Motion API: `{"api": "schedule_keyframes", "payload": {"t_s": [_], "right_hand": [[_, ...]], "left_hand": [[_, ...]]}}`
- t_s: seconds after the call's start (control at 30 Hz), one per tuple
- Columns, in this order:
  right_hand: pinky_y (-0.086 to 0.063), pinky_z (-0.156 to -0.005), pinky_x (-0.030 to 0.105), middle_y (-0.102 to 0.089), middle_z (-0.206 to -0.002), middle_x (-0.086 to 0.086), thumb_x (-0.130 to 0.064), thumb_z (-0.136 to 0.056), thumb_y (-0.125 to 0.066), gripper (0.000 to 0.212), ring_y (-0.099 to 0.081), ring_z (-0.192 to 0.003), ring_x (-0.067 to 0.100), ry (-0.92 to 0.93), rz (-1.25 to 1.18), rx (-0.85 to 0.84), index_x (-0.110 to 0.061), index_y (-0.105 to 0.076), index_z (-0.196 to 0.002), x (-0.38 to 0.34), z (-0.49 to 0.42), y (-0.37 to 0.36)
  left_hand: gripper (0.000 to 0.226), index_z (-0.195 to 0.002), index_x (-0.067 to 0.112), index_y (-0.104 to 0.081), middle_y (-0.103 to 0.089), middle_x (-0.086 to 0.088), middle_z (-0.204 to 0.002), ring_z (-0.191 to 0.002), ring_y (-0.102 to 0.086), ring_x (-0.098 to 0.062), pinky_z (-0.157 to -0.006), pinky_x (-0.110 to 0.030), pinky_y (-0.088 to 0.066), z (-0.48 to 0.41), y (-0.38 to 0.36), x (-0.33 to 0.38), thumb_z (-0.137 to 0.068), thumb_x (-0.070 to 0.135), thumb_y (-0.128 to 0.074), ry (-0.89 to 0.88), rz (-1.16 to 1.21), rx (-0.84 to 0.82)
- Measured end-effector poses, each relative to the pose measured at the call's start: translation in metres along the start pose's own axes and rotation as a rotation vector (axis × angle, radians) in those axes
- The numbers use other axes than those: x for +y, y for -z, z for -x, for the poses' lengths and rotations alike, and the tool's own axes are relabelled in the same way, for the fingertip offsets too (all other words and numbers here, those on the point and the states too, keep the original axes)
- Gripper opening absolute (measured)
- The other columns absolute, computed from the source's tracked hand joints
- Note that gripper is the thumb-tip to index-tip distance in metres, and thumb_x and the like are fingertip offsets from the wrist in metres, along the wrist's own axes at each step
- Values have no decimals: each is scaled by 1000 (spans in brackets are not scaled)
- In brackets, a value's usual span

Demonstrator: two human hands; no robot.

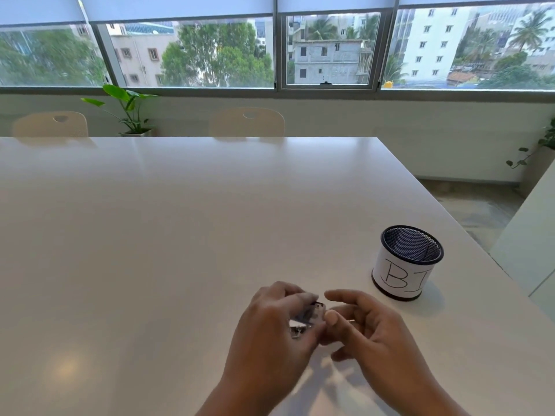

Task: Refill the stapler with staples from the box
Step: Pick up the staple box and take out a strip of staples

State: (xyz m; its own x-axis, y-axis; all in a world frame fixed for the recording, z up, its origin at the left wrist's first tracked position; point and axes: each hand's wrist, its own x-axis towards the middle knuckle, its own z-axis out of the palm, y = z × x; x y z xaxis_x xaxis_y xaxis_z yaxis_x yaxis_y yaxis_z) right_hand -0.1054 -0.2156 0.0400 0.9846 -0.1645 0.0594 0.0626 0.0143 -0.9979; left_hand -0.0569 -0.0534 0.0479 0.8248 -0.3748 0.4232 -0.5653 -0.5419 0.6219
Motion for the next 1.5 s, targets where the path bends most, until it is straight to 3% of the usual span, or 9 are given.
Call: {"api": "schedule_keyframes", "payload": {"t_s": [0.13,0.2,0.33,0.4,0.5,0.8,1.2,1.33,1.5], "right_hand": [[-56,-50,25,-77,-79,13,-8,-77,-76,17,-73,-62,24,-56,11,-7,-14,-72,-92,3,3,-1],[-56,-51,25,-76,-76,14,-11,-74,-79,15,-70,-59,21,-66,8,1,-15,-74,-88,3,3,1],[-56,-51,23,-75,-72,15,-23,-65,-82,23,-67,-55,17,-65,-12,16,-15,-76,-86,-1,5,4],[-56,-50,23,-75,-72,17,-7,-76,-77,11,-67,-56,19,-74,-27,33,-13,-76,-85,-1,5,7],[-56,-49,23,-75,-74,19,9,-85,-63,22,-67,-55,20,-107,-47,36,-8,-76,-83,2,5,12],[-52,-41,22,-70,-66,19,15,-88,-52,25,-61,-49,19,-166,-146,12,1,-73,-84,-5,5,10],[-52,-41,20,-71,-68,19,6,-90,-53,25,-61,-48,17,-217,-247,0,-3,-76,-89,-7,3,13],[-42,-39,19,-63,-61,14,-14,-73,-65,25,-51,-46,11,-198,-201,-46,-6,-78,-93,-7,2,13],[-45,-41,18,-66,-66,14,-19,-66,-74,32,-54,-48,11,-202,-242,-78,-3,-77,-93,-4,1,14]], "left_hand": [[44,-112,35,-71,-62,23,-102,-97,-58,1,-80,-30,-55,9,-7,4,-77,59,-57,9,-1,-34],[47,-115,33,-70,-62,23,-105,-100,-59,0,-81,-32,-56,11,-8,3,-76,57,-63,22,23,-50],[53,-117,28,-71,-64,22,-107,-100,-64,2,-84,-20,-53,13,-4,0,-69,46,-78,63,163,-116],[51,-114,28,-72,-66,22,-105,-100,-65,3,-81,-15,-52,13,-1,-3,-66,42,-82,83,208,-121],[45,-113,26,-73,-67,23,-105,-99,-66,2,-78,-9,-50,11,2,-10,-71,24,-86,100,290,-146],[45,-114,31,-72,-70,20,-110,-99,-68,-7,-79,-22,-57,10,10,-13,-80,7,-57,59,362,-318],[47,-106,37,-76,-72,17,-110,-99,-71,-12,-79,-25,-59,8,7,-16,-83,-2,-62,60,479,-271],[37,-98,31,-79,-74,13,-105,-92,-73,-14,-74,-31,-62,8,6,-16,-82,1,-66,78,513,-242],[27,-89,25,-80,-75,11,-97,-87,-74,-16,-70,-26,-60,9,7,-14,-78,4,-68,67,521,-213]]}}
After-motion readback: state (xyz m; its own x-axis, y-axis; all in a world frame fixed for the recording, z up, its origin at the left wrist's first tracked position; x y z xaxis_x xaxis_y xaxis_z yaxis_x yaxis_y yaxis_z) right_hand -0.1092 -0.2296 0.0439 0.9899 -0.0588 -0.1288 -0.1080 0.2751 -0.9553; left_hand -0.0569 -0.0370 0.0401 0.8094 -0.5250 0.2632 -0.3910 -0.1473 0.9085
